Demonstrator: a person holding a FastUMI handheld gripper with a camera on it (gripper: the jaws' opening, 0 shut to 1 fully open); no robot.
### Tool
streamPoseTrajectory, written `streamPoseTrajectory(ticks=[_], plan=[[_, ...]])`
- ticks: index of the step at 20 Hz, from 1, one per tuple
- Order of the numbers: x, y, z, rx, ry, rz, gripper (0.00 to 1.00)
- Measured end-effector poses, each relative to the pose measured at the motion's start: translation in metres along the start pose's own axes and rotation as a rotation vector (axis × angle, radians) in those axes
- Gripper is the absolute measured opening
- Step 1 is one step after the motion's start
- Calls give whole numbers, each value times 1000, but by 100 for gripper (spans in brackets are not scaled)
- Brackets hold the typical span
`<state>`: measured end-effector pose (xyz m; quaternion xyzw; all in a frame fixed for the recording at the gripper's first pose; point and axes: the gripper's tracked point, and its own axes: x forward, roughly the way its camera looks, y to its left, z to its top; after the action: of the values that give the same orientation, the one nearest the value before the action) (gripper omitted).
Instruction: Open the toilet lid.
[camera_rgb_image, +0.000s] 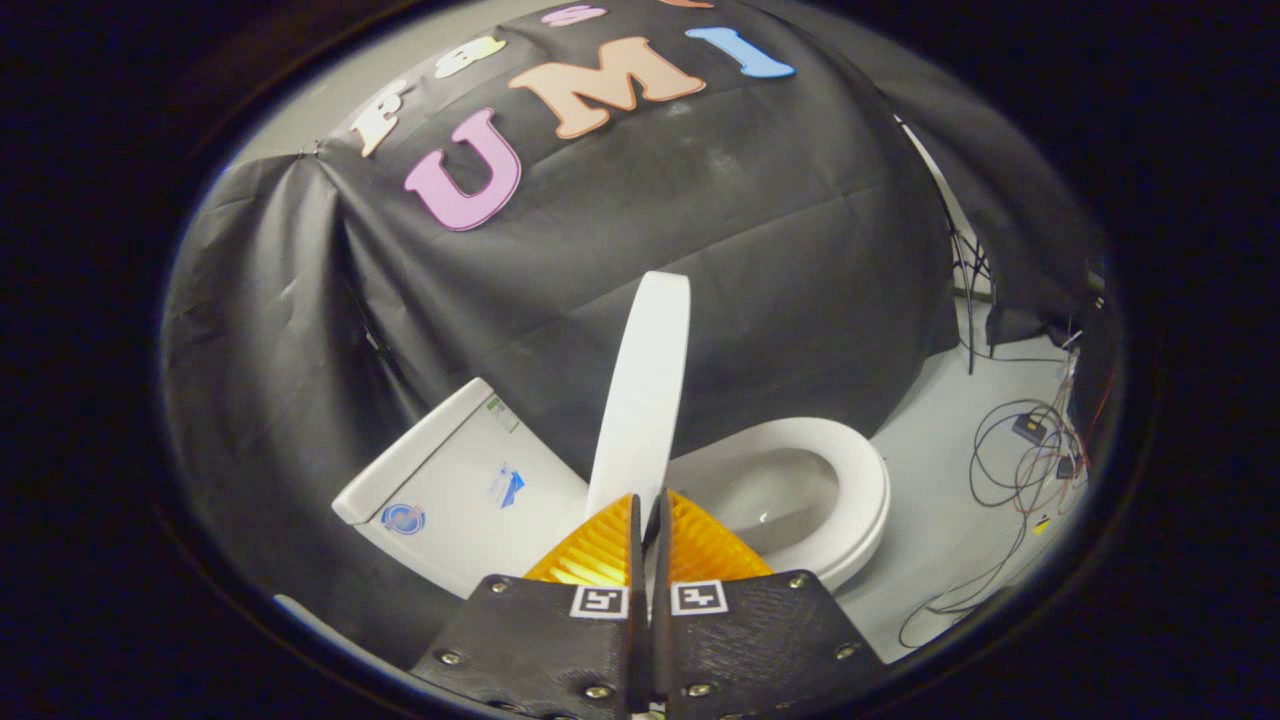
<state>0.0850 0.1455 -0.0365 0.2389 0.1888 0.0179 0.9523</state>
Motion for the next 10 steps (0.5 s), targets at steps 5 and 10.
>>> streamPoseTrajectory(ticks=[5, 10], plan=[[-3, 15, 3, -58, -24, 4, 2], [-3, 31, 6, -104, -39, 17, 2]])
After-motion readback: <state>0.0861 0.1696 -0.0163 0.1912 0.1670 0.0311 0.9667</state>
